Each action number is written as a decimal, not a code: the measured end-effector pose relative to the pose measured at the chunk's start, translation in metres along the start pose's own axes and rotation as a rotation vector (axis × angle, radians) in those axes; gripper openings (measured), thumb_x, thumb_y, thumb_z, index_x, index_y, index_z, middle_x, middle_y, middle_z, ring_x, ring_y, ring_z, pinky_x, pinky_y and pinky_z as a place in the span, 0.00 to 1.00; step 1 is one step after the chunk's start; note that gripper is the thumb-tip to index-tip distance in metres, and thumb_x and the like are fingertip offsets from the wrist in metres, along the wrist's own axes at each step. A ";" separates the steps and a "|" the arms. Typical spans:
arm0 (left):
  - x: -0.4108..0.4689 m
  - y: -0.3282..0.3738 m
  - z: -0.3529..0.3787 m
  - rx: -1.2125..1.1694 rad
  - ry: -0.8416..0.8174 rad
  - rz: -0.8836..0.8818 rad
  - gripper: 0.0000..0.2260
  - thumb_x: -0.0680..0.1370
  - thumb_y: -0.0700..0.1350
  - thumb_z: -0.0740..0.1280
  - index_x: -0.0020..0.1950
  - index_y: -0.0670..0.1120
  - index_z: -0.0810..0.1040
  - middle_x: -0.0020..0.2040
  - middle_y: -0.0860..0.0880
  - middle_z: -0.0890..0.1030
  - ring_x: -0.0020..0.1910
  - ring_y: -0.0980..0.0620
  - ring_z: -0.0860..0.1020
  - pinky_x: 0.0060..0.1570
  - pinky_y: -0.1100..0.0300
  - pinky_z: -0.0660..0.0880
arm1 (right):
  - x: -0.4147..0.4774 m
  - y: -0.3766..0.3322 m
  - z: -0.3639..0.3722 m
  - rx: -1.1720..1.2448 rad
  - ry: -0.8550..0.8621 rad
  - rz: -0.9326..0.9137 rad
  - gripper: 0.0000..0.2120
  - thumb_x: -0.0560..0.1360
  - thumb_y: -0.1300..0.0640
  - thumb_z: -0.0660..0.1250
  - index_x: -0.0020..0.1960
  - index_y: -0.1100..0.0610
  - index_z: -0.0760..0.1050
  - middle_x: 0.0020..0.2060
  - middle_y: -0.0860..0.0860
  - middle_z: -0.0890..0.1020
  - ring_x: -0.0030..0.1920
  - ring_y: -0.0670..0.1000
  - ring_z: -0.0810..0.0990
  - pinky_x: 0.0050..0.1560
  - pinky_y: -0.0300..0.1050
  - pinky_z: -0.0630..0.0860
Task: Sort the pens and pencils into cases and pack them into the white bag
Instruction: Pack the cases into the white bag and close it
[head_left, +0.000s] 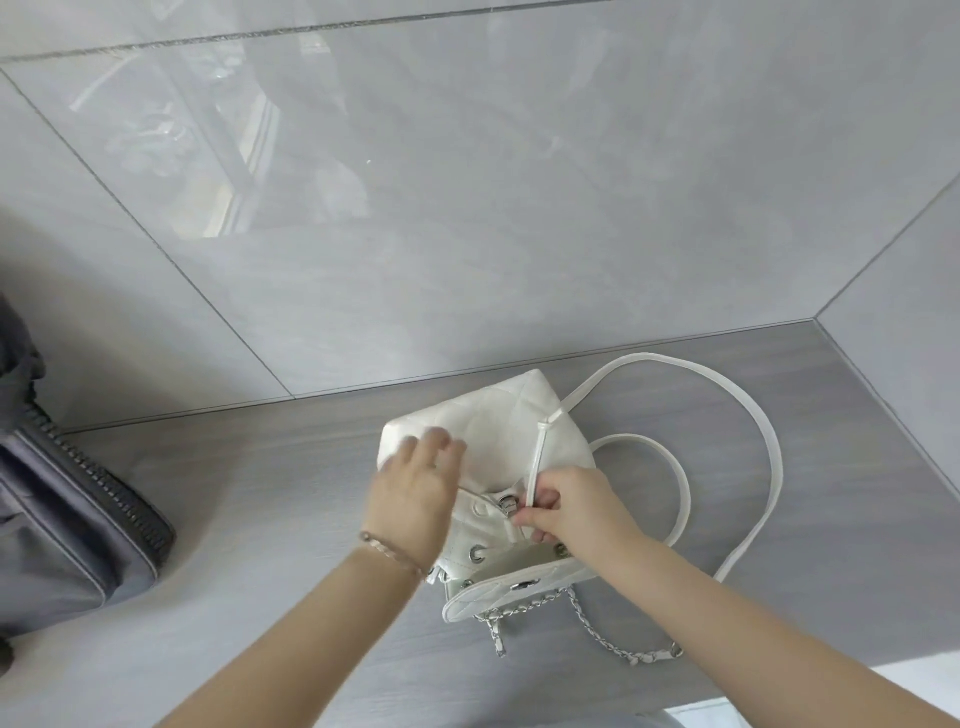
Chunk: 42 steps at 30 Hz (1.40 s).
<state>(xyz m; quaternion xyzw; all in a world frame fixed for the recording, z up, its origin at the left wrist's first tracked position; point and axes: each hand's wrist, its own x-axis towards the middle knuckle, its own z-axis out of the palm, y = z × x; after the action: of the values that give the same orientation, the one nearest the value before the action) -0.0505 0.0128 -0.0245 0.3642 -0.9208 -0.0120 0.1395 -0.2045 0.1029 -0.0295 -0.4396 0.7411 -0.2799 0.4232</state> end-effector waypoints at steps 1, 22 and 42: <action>-0.005 0.009 0.004 -0.037 -0.004 0.091 0.12 0.61 0.44 0.75 0.41 0.47 0.78 0.36 0.49 0.81 0.29 0.49 0.80 0.19 0.63 0.72 | -0.002 -0.001 0.000 -0.003 -0.001 0.000 0.05 0.70 0.62 0.71 0.36 0.61 0.78 0.25 0.49 0.79 0.26 0.45 0.78 0.38 0.43 0.78; -0.002 0.011 -0.008 -0.372 -0.529 -0.545 0.15 0.76 0.58 0.60 0.44 0.51 0.82 0.39 0.53 0.82 0.41 0.53 0.76 0.39 0.62 0.69 | -0.008 -0.004 -0.003 0.073 0.084 0.078 0.13 0.75 0.60 0.65 0.32 0.56 0.78 0.28 0.49 0.81 0.28 0.45 0.81 0.33 0.36 0.75; 0.017 -0.005 -0.010 -0.762 -0.622 -0.383 0.10 0.75 0.45 0.64 0.53 0.48 0.82 0.45 0.52 0.82 0.47 0.55 0.79 0.50 0.73 0.70 | -0.034 0.001 0.014 -0.261 0.080 -0.311 0.11 0.69 0.40 0.60 0.36 0.46 0.73 0.31 0.41 0.72 0.38 0.39 0.71 0.36 0.32 0.64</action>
<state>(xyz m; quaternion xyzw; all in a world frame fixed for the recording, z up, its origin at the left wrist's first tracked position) -0.0566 -0.0016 -0.0108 0.4286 -0.7658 -0.4788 -0.0224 -0.1839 0.1329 -0.0240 -0.5884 0.7105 -0.2607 0.2846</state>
